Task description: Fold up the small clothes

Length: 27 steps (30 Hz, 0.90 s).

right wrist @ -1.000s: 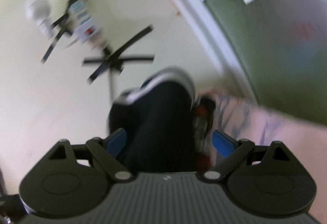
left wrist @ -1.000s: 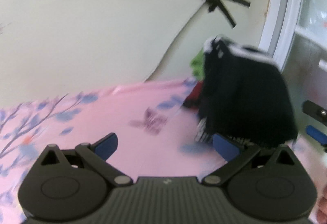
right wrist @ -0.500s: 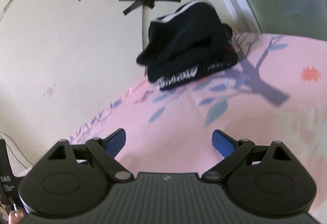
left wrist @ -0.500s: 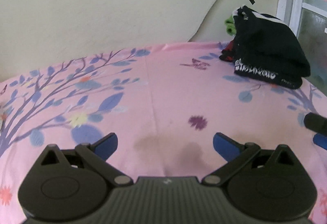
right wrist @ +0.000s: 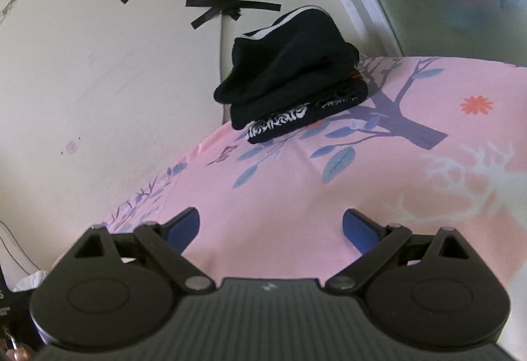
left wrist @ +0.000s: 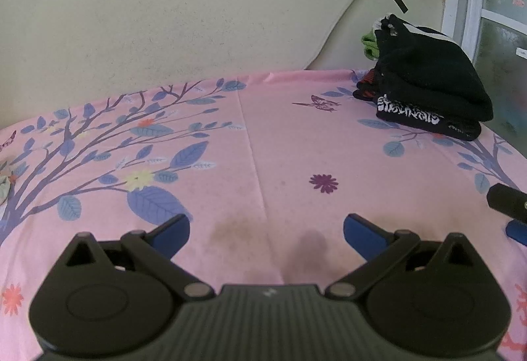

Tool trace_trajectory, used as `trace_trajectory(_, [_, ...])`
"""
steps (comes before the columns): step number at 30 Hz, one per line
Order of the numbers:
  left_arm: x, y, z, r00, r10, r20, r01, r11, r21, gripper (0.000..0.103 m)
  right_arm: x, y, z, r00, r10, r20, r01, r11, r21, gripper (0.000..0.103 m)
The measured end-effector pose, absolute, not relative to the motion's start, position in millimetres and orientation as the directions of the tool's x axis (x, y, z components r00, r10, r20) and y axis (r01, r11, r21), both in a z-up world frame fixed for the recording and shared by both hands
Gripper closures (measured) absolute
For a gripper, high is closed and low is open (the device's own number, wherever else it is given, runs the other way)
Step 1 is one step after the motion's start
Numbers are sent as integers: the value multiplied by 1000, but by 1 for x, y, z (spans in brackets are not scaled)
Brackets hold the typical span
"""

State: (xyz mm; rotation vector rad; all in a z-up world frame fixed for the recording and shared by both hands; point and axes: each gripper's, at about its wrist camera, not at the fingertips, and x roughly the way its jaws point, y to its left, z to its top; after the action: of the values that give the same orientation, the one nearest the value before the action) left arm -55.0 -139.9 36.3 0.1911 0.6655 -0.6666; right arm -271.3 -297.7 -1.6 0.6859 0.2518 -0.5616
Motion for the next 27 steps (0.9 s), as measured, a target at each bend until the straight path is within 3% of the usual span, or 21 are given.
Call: trace_trajectory(27, [-60, -132, 40, 638, -496, -589, 584, 810, -50, 0, -268, -289, 2, 827, -426, -366, 560, 677, 477, 8])
